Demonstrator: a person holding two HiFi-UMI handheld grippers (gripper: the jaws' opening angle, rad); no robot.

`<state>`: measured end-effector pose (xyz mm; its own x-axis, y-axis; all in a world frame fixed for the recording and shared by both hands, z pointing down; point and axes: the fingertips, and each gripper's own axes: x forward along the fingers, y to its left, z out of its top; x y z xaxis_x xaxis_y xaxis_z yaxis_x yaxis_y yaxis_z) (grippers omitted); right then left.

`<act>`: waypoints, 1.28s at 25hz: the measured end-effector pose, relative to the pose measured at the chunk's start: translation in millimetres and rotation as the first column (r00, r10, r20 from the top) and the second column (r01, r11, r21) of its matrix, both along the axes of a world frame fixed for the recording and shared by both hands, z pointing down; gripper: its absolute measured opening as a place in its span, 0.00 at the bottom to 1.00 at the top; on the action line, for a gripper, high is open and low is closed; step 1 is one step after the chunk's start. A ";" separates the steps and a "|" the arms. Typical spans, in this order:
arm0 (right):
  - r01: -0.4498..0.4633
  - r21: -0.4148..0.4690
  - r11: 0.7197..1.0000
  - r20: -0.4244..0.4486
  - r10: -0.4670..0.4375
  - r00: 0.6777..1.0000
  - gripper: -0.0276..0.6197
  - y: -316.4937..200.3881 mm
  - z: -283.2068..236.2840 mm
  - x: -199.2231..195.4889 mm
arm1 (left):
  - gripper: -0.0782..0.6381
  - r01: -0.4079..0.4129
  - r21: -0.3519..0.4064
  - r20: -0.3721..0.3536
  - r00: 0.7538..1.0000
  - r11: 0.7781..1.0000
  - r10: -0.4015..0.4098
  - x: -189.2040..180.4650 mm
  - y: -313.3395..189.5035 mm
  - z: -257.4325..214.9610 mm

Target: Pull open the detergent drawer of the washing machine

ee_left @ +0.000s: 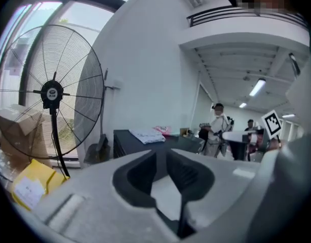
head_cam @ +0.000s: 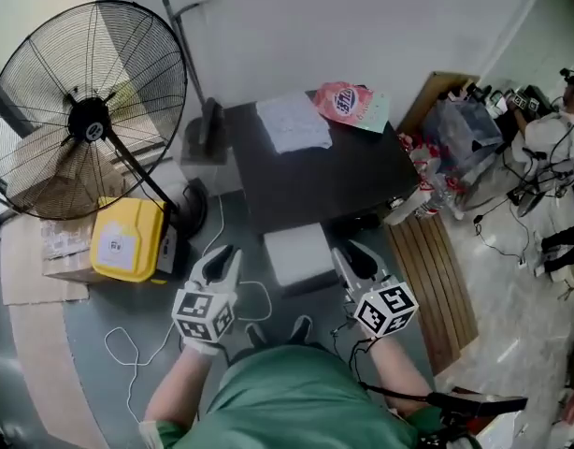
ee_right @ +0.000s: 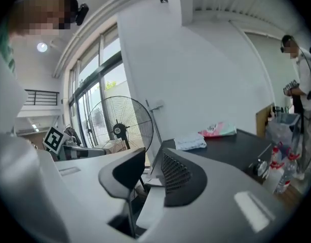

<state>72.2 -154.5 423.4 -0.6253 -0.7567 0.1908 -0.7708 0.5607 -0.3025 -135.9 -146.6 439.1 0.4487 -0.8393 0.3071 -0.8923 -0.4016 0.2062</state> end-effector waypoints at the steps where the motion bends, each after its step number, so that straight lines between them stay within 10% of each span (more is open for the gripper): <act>1: 0.000 0.033 0.999 -0.019 0.000 1.000 0.20 -2.0 -11.8 -3.9 | 0.19 0.004 0.014 -0.003 1.000 1.000 -0.004 -2.2 -2.6 -6.5; 15: -0.018 0.370 0.929 -0.163 0.083 0.983 0.19 -12.4 -113.2 -19.6 | 0.18 0.011 0.246 0.046 0.999 0.969 -0.024 -9.8 -23.7 -93.9; 32: -0.007 0.348 0.938 -0.205 0.084 0.975 0.18 -18.4 -88.2 -32.5 | 0.18 -0.016 0.244 0.099 0.995 0.970 -0.008 -11.4 -27.4 -80.4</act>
<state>39.7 -173.0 335.2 -0.5620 -0.8262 0.0397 -0.8228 0.5633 0.0760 -147.3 -174.0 358.6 0.4301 -0.8925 0.1361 -0.9015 -0.4326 0.0123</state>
